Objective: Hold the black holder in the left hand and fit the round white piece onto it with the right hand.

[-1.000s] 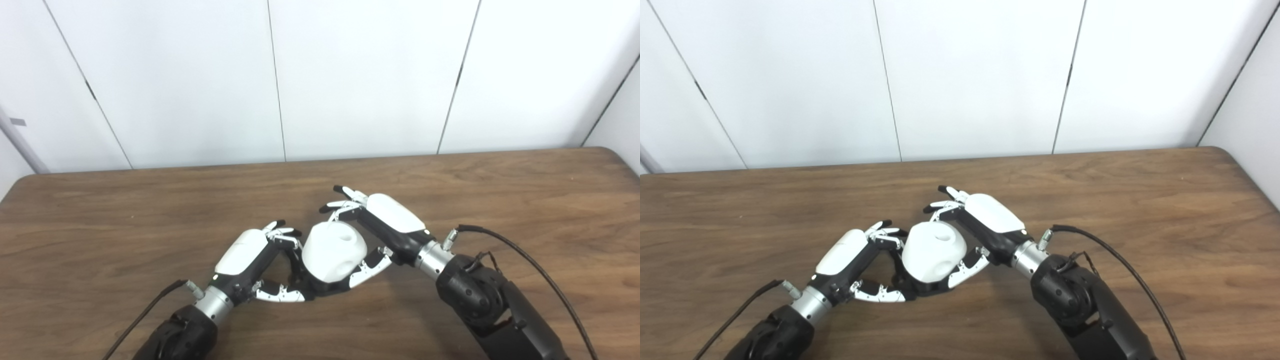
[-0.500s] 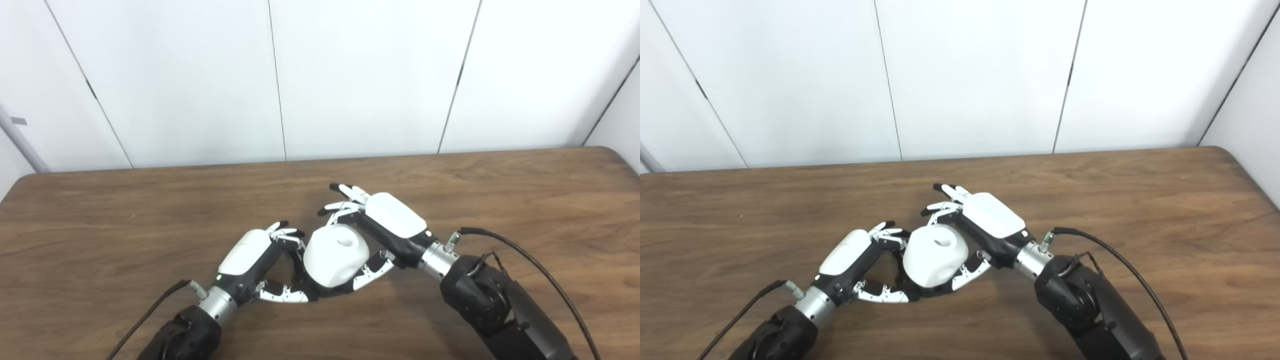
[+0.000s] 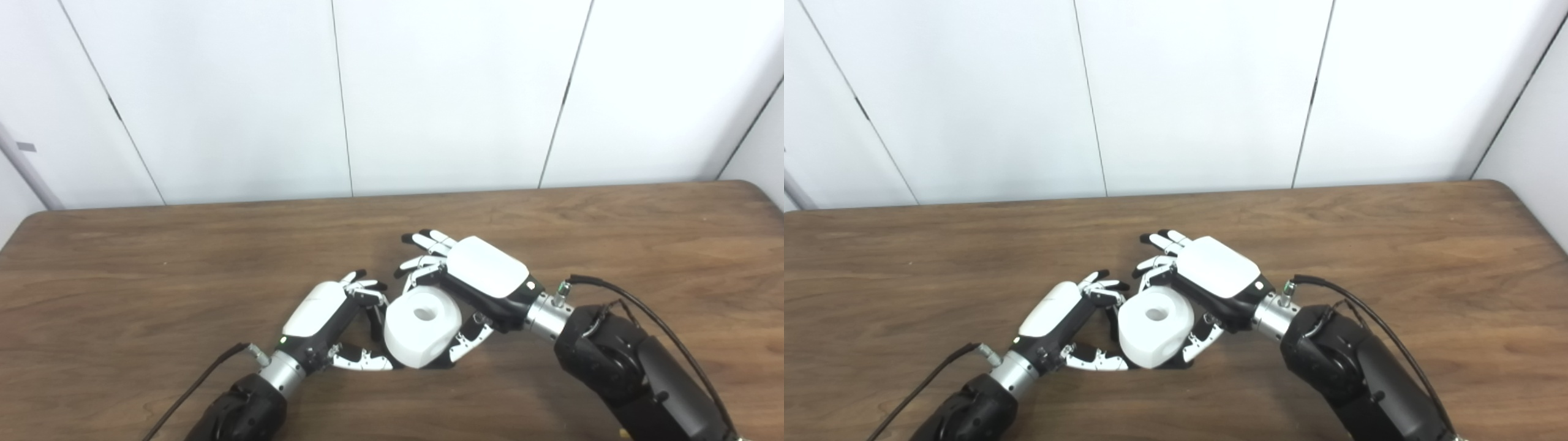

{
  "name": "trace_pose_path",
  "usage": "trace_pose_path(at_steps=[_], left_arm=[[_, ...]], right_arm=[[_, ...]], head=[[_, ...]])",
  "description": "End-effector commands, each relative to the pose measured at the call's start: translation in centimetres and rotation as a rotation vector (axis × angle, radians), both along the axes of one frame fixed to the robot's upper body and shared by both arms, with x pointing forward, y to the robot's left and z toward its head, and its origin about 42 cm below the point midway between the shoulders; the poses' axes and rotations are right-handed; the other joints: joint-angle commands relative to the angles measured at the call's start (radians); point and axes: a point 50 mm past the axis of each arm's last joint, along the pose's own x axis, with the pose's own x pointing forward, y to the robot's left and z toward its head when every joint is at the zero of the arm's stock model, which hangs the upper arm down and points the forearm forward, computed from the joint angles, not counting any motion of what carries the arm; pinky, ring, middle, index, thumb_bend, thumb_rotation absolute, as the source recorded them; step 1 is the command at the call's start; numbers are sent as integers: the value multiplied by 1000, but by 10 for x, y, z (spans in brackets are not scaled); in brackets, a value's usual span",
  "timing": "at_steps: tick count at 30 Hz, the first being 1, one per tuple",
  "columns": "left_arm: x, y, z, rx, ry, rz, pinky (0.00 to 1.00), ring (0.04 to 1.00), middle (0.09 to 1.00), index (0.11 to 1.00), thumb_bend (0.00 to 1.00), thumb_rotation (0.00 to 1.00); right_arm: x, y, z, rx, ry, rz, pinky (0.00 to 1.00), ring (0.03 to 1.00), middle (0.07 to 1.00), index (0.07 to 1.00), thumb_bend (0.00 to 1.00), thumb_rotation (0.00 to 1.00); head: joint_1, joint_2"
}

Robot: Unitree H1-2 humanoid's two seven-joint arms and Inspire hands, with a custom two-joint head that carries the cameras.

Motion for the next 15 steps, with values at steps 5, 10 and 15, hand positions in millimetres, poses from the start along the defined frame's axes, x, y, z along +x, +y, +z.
trace_pose_path(at_steps=[5,10,15], left_arm=[[0,-15,7,10,-41,-24,967,844,653,482,523,53],[-2,-18,6,2,-38,-19,973,847,656,482,523,53],[-3,-16,5,6,-33,-12,978,849,659,482,523,53]], right_arm=[[3,8,31,-51,-101,43,1000,950,767,481,523,136],[0,8,36,-142,-124,6,933,942,803,563,716,276],[-4,9,37,-155,-104,-37,894,959,868,777,946,415]], head=[[-1,6],[5,9],[9,9]])
